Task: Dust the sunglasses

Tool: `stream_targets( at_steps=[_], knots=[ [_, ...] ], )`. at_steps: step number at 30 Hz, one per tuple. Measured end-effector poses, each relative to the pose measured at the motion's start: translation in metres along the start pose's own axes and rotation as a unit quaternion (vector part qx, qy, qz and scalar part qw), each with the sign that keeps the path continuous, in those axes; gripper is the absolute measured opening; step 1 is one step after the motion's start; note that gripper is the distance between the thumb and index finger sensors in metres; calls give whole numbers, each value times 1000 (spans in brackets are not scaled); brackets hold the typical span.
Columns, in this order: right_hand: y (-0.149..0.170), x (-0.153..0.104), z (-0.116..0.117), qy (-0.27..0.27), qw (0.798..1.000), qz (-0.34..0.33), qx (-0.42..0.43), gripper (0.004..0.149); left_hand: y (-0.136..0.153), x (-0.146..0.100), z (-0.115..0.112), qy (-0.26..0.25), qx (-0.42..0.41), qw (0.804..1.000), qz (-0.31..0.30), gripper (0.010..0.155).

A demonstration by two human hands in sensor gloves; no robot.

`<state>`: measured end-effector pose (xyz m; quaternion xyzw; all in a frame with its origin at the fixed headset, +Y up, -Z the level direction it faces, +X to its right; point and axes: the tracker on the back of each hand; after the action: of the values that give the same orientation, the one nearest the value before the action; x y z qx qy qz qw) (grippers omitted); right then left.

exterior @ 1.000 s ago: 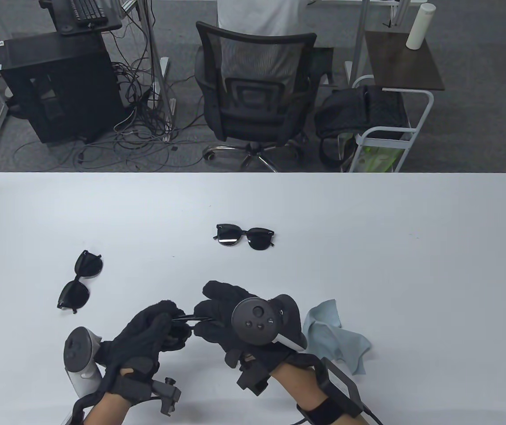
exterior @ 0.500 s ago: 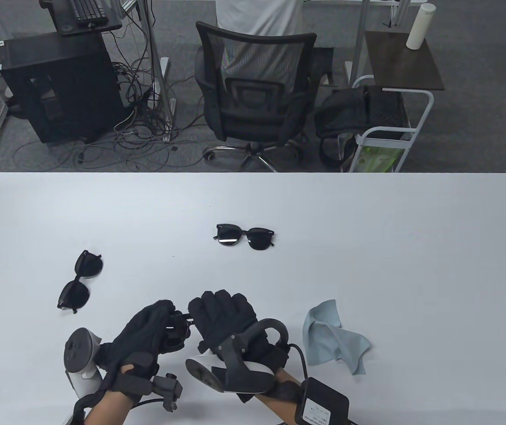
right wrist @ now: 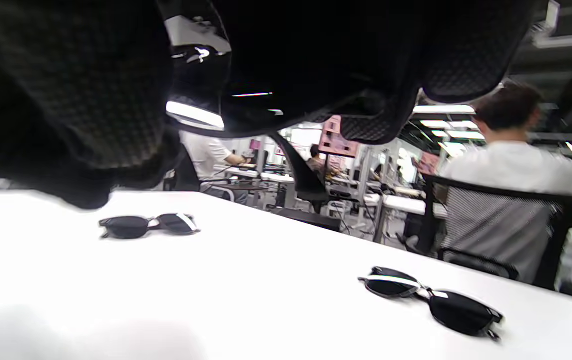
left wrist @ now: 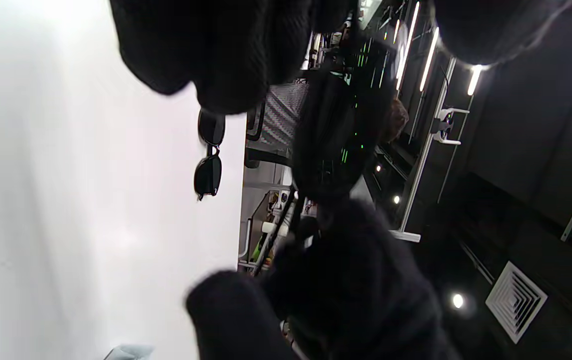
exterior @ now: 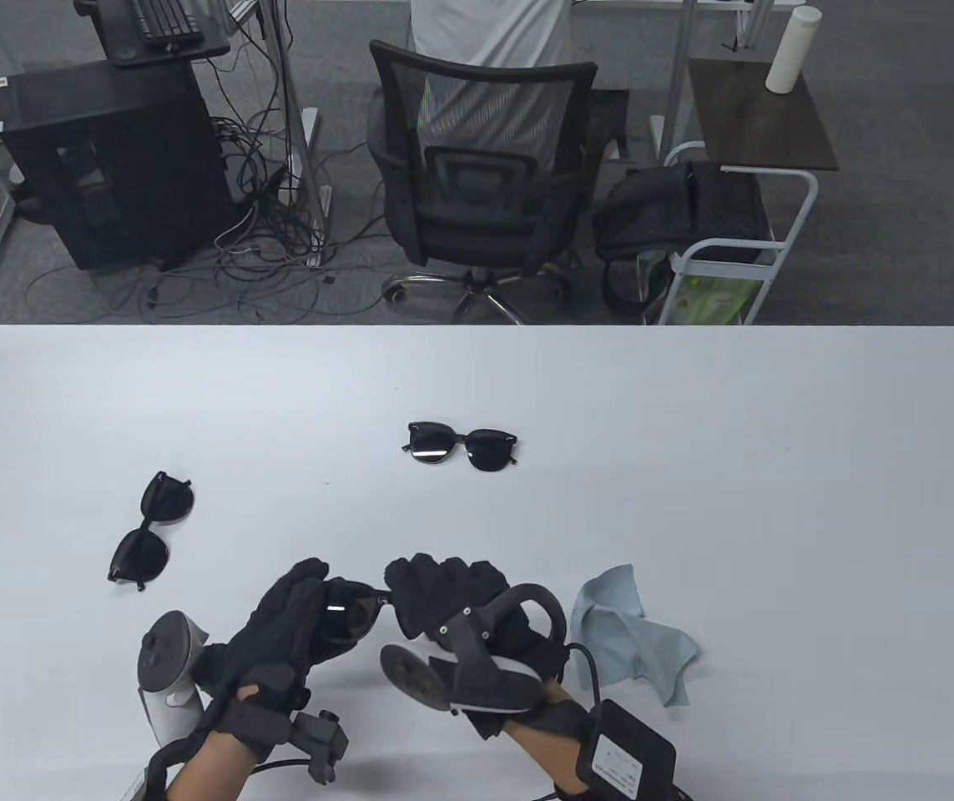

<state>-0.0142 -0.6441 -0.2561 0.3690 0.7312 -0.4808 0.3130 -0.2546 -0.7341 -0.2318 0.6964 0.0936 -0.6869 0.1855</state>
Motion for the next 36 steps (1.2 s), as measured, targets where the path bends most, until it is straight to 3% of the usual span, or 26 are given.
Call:
stream_targets(
  at_steps=[3, 6, 8, 12, 17, 24, 29, 36],
  knots=[
    [45, 12, 10, -23, 998, 61, 6, 81, -3, 4, 9, -20, 17, 1000, -7, 82],
    [101, 32, 29, -87, 988, 126, -13, 81, -4, 6, 14, -31, 14, 999, -7, 80],
    [137, 45, 55, -146, 974, 169, -31, 81, -7, 6, 15, -30, 16, 999, -15, 78],
    [169, 53, 101, -230, 949, 205, -64, 81, -16, 3, 17, -39, 52, 997, -53, 77],
    [190, 57, 154, -292, 924, 234, -74, 81, -26, 4, 28, -68, 74, 991, -85, 76],
    [201, 67, 193, -323, 911, 251, -49, 79, -33, 6, 45, -103, 49, 989, -89, 75],
    [206, 72, 210, -335, 904, 263, -33, 78, -33, 6, 45, -108, 46, 989, -88, 74],
    [208, 78, 213, -328, 904, 273, -6, 83, -31, 10, 50, -124, 47, 988, -81, 74]
  ],
)
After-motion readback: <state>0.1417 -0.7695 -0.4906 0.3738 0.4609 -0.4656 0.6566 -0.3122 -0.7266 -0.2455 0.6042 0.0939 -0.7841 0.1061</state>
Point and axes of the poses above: the tracker on the back of each hand, its own y axis roughly to the little-finger side, its own x axis roughly from the wrist to the fingertips, z = x × y, and after that the axes turned 13 degrees about -x, right-handed
